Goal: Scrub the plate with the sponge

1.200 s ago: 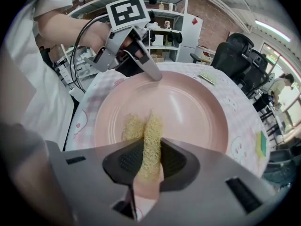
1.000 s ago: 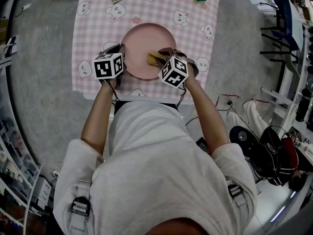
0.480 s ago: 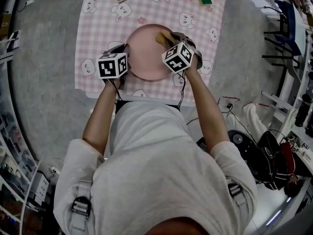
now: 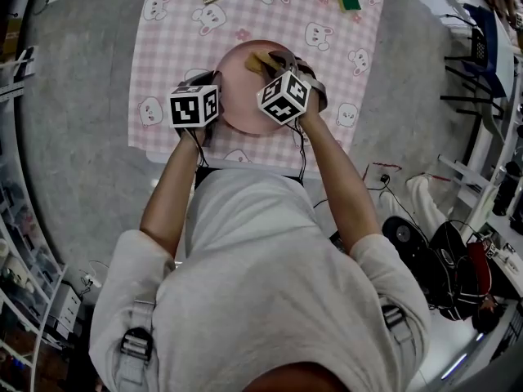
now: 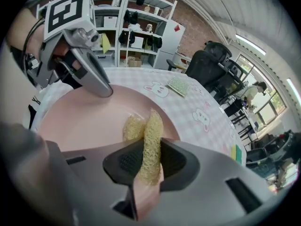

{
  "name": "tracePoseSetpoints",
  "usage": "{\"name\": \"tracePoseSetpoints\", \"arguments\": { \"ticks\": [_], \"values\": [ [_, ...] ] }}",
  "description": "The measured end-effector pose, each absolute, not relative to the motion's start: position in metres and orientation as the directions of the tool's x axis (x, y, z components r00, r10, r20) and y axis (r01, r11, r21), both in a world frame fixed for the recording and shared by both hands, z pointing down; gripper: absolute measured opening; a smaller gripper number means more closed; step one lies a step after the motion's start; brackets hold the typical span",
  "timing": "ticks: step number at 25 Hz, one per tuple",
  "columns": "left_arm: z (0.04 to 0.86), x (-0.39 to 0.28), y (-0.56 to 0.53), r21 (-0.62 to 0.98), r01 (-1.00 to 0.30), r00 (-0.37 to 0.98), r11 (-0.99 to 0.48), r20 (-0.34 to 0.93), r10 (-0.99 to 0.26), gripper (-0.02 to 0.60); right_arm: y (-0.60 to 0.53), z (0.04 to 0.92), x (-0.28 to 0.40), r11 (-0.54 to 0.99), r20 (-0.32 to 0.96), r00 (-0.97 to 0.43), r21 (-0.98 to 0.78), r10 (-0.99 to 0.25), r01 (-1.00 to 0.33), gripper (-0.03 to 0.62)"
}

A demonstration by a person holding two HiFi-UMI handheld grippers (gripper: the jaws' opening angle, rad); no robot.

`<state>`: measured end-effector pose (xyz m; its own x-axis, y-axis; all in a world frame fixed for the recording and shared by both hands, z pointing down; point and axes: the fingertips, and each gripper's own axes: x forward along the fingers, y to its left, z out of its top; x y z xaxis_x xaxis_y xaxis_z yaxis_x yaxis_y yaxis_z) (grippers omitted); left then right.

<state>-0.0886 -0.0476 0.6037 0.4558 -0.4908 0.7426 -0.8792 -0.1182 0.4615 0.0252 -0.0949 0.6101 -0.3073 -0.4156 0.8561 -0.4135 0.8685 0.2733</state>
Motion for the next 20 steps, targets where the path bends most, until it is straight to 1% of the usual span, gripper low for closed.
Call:
{"name": "tracePoseSetpoints", "arguments": {
  "ticks": [6,11,20],
  "values": [
    [0.605,-0.090,-0.057,0.454,-0.880,0.460,-0.137,0.744,-0.484,0.026,-0.074,0.608,-0.003,0.914,0.856,-0.364,0.259,-0.367,-0.313,0.083],
    [0.607,-0.090,-0.065,0.450,-0.879,0.467,-0.158,0.747,-0.473,0.026,-0.060,0.608,-0.019,0.932,0.855,-0.393,0.249,-0.340,-0.264,0.083],
    [0.616,-0.091,-0.068,0.468,-0.869,0.487,-0.162,0.746,-0.454,0.028,-0.023,0.613,-0.037,0.962,0.877,-0.397,0.237,-0.271,-0.133,0.083]
  ]
}}
